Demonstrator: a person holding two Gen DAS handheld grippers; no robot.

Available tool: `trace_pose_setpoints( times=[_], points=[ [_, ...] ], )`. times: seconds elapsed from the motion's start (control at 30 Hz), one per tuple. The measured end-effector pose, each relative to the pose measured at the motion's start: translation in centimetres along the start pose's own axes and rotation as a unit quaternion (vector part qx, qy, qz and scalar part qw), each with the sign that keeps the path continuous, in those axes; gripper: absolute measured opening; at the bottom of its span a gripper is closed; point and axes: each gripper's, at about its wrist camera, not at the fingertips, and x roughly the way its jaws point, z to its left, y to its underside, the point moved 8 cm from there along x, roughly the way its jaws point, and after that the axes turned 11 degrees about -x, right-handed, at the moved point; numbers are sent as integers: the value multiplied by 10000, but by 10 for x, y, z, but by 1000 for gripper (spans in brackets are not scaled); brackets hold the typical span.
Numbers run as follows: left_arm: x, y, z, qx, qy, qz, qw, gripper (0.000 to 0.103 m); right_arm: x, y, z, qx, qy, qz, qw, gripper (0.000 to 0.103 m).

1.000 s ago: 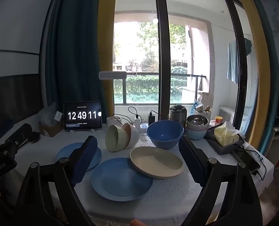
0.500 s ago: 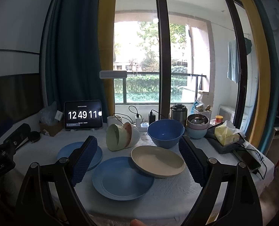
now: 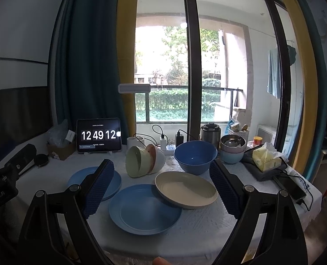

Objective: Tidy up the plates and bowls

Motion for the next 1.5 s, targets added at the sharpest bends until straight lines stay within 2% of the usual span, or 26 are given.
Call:
trace_pose_setpoints(
  times=[1.5],
  points=[
    [-1, -4, 0, 1, -52, 5, 10000, 102, 1, 0, 2, 2, -19, 57, 10000, 90]
  ],
)
